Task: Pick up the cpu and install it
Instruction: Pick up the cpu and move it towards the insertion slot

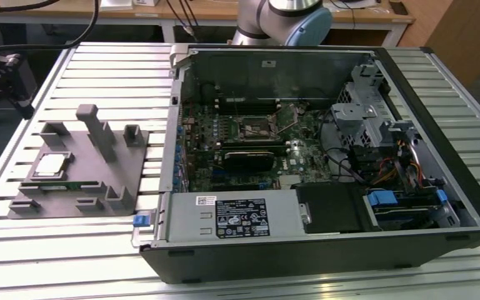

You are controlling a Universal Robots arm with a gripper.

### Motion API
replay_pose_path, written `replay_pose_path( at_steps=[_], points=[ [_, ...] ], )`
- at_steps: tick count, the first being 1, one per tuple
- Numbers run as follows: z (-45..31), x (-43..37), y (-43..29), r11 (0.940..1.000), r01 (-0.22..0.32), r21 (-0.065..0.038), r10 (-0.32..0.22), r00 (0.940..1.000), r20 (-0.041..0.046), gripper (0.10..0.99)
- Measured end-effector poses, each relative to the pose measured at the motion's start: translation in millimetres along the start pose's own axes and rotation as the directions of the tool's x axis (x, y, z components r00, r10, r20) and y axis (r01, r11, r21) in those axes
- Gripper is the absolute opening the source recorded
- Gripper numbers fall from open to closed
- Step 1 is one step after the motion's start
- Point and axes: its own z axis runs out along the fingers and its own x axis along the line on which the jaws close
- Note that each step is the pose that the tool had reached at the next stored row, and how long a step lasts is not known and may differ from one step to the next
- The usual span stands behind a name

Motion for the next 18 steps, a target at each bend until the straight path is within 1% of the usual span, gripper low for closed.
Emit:
replay_pose_path(
  at_steps=[10,13,18],
  points=[
    [5.0,0.0,-1.0,1.0000,0.000,0.000,0.000,1.0000,0.0000,0.647],
    [6.7,0.0,-1.1,1.0000,0.000,-0.002,0.000,1.0000,0.0000,0.647],
    [9.8,0.0,-1.3,1.0000,0.000,-0.002,0.000,1.0000,-0.0001,0.647]
  ],
)
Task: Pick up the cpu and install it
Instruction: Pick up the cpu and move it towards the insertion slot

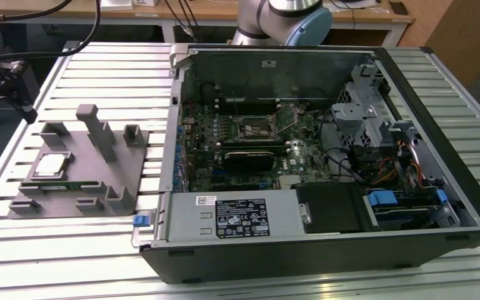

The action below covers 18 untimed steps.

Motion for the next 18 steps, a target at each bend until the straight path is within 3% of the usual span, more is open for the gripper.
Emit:
replay_pose_path(
  at_steps=[18],
  points=[
    [8.0,0.0,-0.5,1.0000,0.000,-0.004,0.000,1.0000,0.0000,0.647]
  ],
)
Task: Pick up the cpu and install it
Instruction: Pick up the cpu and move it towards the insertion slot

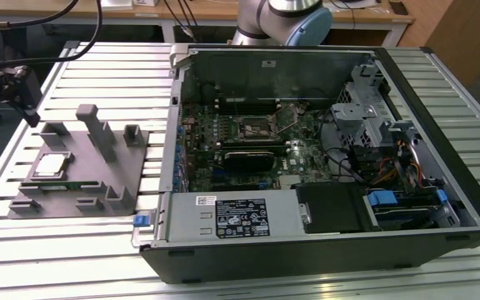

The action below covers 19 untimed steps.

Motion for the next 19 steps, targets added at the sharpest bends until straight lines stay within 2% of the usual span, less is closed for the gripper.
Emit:
replay_pose_path(
  at_steps=[19],
  points=[
    [12.3,-0.1,-3.9,1.0000,0.000,0.000,0.000,1.0000,-0.0001,0.647]
  ],
)
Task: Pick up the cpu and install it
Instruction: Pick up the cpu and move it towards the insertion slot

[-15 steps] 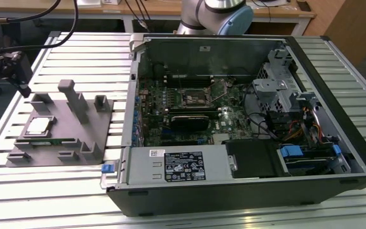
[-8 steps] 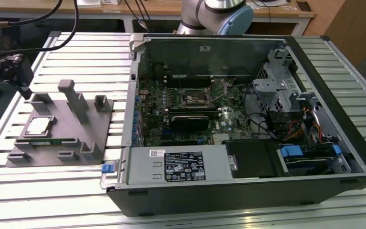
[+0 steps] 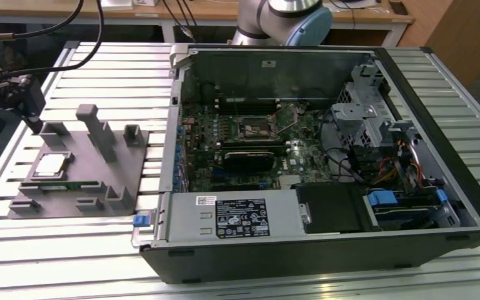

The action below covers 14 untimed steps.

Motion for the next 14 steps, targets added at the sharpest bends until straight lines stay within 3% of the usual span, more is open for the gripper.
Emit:
replay_pose_path(
  at_steps=[14],
  points=[
    [5.4,-0.1,-2.4,1.0000,0.000,0.000,0.000,1.0000,-0.0002,0.647]
  ],
)
